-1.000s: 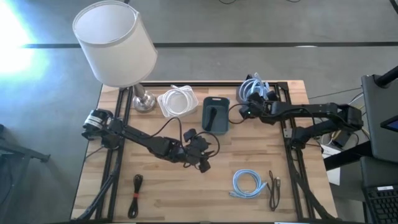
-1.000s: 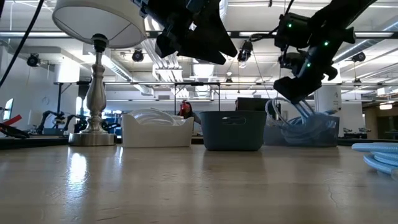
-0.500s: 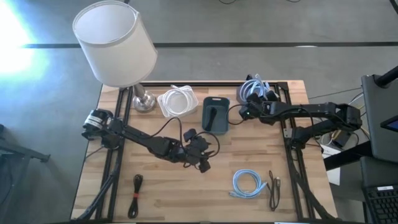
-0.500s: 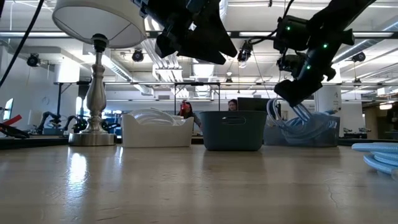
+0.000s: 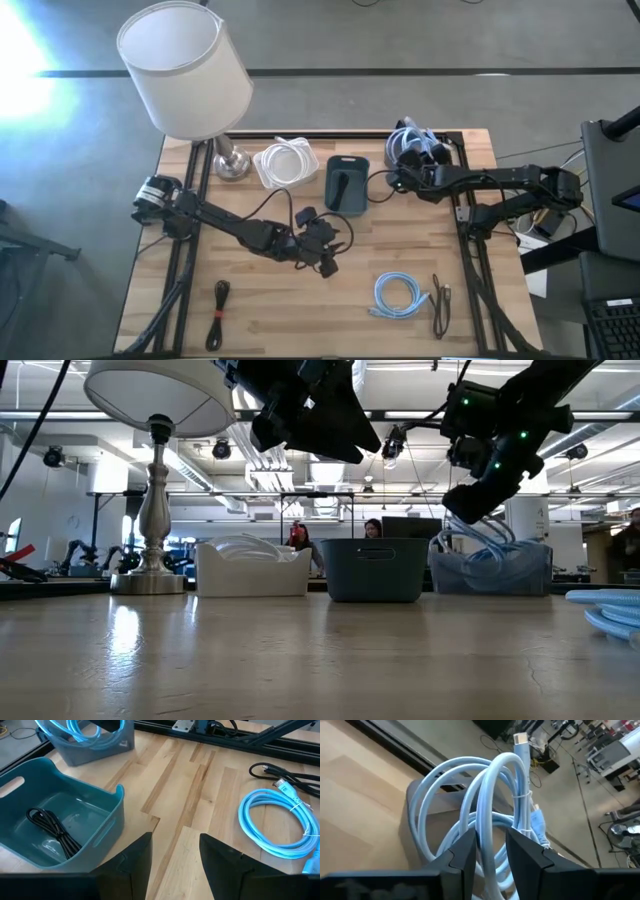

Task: Sort HDMI cables
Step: Put the left blue HDMI cable into the black bin

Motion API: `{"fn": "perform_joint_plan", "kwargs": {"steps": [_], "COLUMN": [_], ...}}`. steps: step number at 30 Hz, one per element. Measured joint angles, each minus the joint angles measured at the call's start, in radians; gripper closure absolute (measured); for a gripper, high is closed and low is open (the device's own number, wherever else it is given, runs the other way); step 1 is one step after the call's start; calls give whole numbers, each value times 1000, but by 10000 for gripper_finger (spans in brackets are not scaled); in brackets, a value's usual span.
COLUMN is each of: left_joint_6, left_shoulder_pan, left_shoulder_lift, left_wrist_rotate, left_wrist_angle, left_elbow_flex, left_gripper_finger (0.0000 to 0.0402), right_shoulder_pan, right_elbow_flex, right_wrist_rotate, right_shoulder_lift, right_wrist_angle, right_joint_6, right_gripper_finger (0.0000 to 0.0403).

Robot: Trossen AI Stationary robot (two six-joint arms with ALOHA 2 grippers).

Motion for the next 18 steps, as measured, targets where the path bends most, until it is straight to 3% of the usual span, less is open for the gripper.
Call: {"fn": "perform_joint_plan", "kwargs": {"steps": [9,18], "left_joint_6": [13,55], "left_shoulder_pan": [0,0], "left_shoulder_lift": [0,0], "left_wrist_rotate": [0,0], "left_wrist_angle": [1,3], "left_elbow_flex": [0,0], "left_gripper_finger": [234,234], "right_shoulder_pan": [6,6], "right_elbow_flex": [-3,-48], "right_wrist_rotate": [-142,-115], "right_shoulder_lift": [0,1], "right_wrist_angle": [-8,-22], "right_joint_6": [10,50], "right_gripper_finger": [299,258]}}
